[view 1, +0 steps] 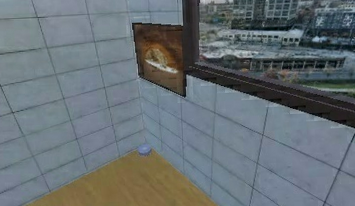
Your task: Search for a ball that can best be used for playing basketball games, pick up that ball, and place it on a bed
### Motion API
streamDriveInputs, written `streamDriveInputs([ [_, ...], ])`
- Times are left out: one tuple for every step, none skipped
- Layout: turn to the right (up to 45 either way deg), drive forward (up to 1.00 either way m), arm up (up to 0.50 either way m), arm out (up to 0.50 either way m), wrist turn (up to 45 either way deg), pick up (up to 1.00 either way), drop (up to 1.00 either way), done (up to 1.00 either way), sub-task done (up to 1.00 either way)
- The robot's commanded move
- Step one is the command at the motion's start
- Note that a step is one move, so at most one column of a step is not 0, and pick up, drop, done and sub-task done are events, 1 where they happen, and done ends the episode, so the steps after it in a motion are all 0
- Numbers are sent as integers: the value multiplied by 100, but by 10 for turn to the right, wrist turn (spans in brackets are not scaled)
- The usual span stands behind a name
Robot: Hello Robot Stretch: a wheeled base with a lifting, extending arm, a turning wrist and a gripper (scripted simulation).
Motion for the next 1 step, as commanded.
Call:
streamDriveInputs([
  [0, 0, -30, 0, 0, 0, 0, 0, 0],
])
